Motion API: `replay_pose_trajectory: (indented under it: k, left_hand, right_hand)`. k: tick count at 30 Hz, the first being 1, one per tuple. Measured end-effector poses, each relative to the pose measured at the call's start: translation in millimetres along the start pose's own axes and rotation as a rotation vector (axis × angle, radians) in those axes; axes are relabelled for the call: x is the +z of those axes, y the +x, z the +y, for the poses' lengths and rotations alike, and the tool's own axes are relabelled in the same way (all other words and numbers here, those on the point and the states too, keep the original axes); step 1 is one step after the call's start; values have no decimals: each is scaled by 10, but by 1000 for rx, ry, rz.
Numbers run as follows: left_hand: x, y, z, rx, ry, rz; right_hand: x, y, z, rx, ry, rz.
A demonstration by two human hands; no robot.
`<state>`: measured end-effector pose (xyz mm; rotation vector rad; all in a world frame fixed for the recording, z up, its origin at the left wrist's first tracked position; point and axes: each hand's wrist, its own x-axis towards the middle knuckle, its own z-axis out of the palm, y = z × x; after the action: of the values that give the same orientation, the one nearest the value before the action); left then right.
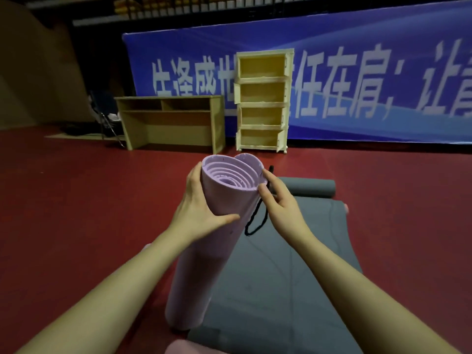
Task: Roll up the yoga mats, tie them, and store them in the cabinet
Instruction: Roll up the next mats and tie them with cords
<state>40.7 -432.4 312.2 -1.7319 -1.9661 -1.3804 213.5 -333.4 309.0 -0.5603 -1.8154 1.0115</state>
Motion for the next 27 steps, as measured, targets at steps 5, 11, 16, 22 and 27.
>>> replay_pose_trajectory:
  k: [5,11,16,22,27]
  left_hand:
    - [-362,217,-346,72,51,1]
    - [-646,449,-656,-12,0,243]
    - [-739,555,-908,-90,38,395]
    - [-776,622,-1120,-74,-50,478]
    - [-629,699,-1219,-61,-177,594]
  right_hand:
    - [431,310,-109,-40,3,-30]
    - [1021,719,-118,-216,-163,1]
    - [1415,912,-185,-368,-392,66]
    - [1615,1070,-161,-418,-175,-4]
    - [1817,1029,-78,-366,-38,26]
